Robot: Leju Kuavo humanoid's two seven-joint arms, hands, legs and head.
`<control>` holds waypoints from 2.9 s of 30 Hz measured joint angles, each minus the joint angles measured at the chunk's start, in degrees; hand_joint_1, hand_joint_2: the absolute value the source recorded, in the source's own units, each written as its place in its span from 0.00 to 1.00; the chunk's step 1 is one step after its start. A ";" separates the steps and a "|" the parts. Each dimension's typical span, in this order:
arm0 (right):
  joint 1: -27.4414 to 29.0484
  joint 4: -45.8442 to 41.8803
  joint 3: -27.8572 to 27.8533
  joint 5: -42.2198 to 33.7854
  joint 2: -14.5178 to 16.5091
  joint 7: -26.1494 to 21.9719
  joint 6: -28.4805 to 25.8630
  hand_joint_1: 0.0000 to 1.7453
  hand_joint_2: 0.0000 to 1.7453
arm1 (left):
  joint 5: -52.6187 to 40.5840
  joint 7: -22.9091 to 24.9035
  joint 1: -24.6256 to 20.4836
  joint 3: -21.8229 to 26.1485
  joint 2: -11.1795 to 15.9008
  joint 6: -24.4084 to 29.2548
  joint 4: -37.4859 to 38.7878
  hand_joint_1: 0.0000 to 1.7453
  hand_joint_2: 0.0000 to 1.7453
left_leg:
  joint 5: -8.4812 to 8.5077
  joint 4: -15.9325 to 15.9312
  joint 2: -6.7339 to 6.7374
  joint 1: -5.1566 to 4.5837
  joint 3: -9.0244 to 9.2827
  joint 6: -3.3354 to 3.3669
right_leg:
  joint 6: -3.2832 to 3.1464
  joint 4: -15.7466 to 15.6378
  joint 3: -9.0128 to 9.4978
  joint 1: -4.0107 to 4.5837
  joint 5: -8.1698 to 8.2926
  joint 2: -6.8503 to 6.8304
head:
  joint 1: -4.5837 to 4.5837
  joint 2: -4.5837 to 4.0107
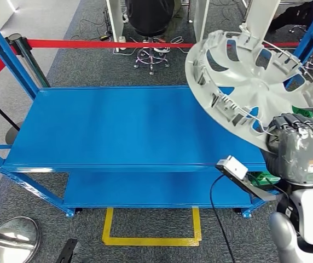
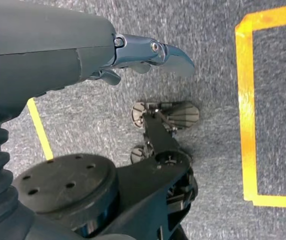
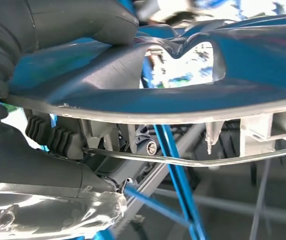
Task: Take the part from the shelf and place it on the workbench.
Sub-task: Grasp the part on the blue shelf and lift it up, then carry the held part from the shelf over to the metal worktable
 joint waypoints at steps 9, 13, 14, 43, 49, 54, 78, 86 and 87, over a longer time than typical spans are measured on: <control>5.14 -10.77 -0.83 -6.79 4.54 -6.38 -5.80 1.00 1.00 | -0.53 1.49 0.17 0.76 -0.63 0.01 -0.13 0.00 1.00 | -0.12 0.01 -0.01 -0.08 -0.02 0.06 | 0.02 -0.07 0.02 -0.10 -0.05 -0.01 | 0.00 0.00; 8.05 -15.21 -0.83 -9.19 5.78 -9.05 -7.85 1.00 1.00 | -0.69 2.34 0.22 0.97 -0.87 0.26 -0.26 0.00 1.00 | -0.24 0.05 -0.01 -0.25 0.00 0.24 | 0.13 -0.07 0.05 -0.28 -0.09 0.00 | 0.00 0.00; 8.63 -16.01 -0.83 -9.44 5.96 -9.49 -8.02 1.00 1.00 | -0.75 2.37 0.22 0.98 -0.94 0.29 -0.33 0.00 1.00 | -0.29 0.09 -0.01 -0.31 0.00 0.32 | 0.20 -0.07 0.06 -0.34 -0.11 0.02 | 0.00 0.00; 11.10 -18.98 -0.78 -8.81 6.44 -11.90 -10.39 1.00 1.00 | -1.90 3.28 0.12 1.01 -2.01 -0.04 -1.25 0.00 1.00 | -9.56 14.10 0.16 0.95 -5.06 -2.31 | -1.30 0.51 -0.75 -0.65 0.78 0.23 | -0.44 0.00; 10.94 -19.01 -0.65 -8.21 6.42 -12.04 -10.76 1.00 1.00 | -1.40 3.49 -0.35 1.05 -2.05 -0.24 -1.25 0.00 1.00 | -6.30 3.41 0.10 0.54 6.06 -0.91 | -0.58 0.55 -4.04 -0.29 3.69 0.20 | -0.42 0.00; 11.02 -18.89 -0.61 -3.93 5.81 -11.79 -13.08 1.00 1.00 | -1.11 2.51 -0.27 1.34 -2.10 -1.13 -1.25 0.00 1.00 | -5.61 -1.53 0.28 0.34 7.68 0.10 | 1.00 0.53 -4.94 -0.44 4.51 0.02 | -0.32 0.00; 9.92 -11.22 -3.55 1.15 -5.59 -3.70 -8.59 1.00 1.00 | -1.30 2.19 0.10 2.42 -1.93 -1.31 -1.27 0.00 1.00 | -5.69 9.86 0.46 0.85 1.98 -2.48 | -0.45 -1.15 -2.30 -0.65 3.27 -0.37 | -0.68 0.00; 10.13 -10.79 -4.34 1.09 -6.83 -3.82 -8.57 1.00 1.00 | -1.27 2.20 0.03 2.46 -1.97 -1.31 -1.27 0.00 1.00 | -4.64 -2.37 0.64 0.72 7.44 0.81 | 1.93 1.96 -5.57 -0.75 1.93 -0.29 | -0.47 0.00; 10.15 -10.73 -4.42 1.08 -6.89 -3.81 -8.55 1.00 1.00 | -1.27 2.20 0.01 2.47 -1.94 -1.31 -1.27 0.00 1.00 | -4.00 -2.33 0.67 0.62 6.70 1.04 | 2.05 5.35 -6.45 -0.72 -1.15 -0.33 | -0.33 0.00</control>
